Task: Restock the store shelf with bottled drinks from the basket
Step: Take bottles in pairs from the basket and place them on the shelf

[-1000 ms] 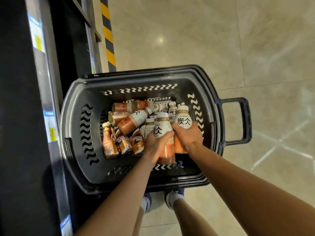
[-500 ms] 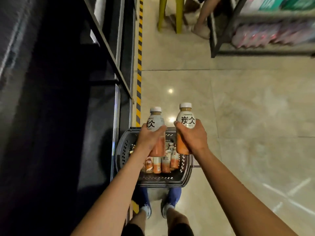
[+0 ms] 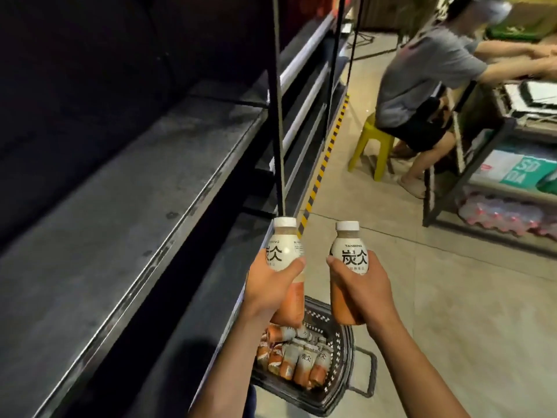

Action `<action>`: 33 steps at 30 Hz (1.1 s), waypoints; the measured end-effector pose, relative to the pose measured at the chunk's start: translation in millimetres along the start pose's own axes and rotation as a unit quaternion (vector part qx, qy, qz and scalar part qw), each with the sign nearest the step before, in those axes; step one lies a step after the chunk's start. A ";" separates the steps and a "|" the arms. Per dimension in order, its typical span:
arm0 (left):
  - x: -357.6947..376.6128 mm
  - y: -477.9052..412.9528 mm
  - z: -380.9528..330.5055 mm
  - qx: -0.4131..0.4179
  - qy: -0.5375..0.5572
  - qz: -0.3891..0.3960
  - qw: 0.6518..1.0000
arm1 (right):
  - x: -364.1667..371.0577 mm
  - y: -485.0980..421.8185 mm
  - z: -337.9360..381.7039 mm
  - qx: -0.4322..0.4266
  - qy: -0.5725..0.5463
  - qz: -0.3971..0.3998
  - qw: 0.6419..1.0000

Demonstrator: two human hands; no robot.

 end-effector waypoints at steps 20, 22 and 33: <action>-255.1 404.1 -107.1 0.146 -0.028 -0.528 0.836 | 141.8 402.2 46.2 -0.225 0.096 0.567 0.786; -270.8 461.5 -106.0 0.159 -0.031 -0.563 0.811 | 144.2 457.9 24.7 -0.235 0.107 0.604 0.754; -341.0 692.5 -96.2 0.143 -0.065 -0.636 0.756 | 127.4 677.3 -79.1 -0.263 0.117 0.684 0.670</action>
Point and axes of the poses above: each hand's wrist, its own y-axis away from the middle knuckle, its own x-axis out of the palm, z = x × y, the point moved 2 cm from there along -y, towards the middle knuckle, and after that the axes turned 14 degrees about x, right-handed, at the moved point
